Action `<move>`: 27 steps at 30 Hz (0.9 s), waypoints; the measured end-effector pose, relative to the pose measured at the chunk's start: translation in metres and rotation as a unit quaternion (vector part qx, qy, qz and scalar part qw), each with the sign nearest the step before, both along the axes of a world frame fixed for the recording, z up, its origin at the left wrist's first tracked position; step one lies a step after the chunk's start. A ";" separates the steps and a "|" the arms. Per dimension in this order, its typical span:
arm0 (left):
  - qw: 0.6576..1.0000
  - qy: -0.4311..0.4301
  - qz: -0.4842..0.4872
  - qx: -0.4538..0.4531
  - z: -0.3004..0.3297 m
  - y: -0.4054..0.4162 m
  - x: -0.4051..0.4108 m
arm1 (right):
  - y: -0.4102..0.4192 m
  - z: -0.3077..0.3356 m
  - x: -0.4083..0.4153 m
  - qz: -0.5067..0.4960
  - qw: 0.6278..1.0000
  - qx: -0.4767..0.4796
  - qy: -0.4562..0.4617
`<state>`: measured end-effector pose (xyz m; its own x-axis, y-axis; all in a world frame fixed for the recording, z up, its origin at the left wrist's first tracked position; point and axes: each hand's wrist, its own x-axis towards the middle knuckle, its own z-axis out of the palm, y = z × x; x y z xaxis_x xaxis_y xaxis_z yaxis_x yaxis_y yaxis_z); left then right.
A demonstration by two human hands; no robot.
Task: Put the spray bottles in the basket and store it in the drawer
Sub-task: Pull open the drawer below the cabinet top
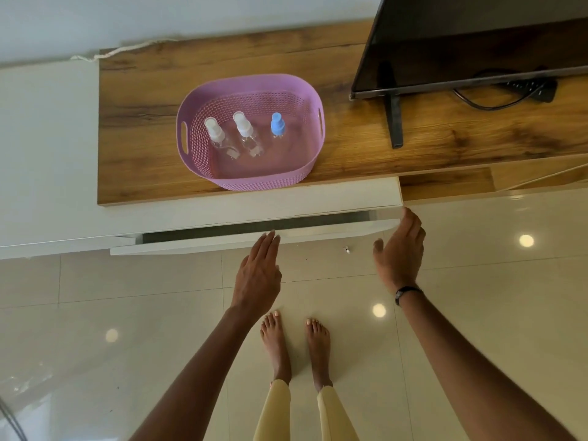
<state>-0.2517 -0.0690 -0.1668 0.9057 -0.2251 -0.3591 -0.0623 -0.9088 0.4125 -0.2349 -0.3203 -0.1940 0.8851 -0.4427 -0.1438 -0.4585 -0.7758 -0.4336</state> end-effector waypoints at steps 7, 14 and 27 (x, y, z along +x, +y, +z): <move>1.000 -0.007 0.022 0.021 -0.006 0.019 0.002 | 0.098 0.009 -0.008 0.309 0.949 -0.030 -0.052; 0.997 0.003 0.029 0.070 -0.016 0.045 0.002 | 0.144 0.001 0.008 0.385 0.923 -0.013 0.004; 0.999 0.014 0.022 0.042 -0.010 0.052 -0.012 | 0.153 0.012 0.003 0.377 0.923 -0.030 0.066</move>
<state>-0.2638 -0.0169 -0.1771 0.9037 -0.1533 -0.3999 -0.0109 -0.9416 0.3364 -0.2319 -0.1677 -0.1824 0.9216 0.2813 -0.2676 0.1756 -0.9167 -0.3589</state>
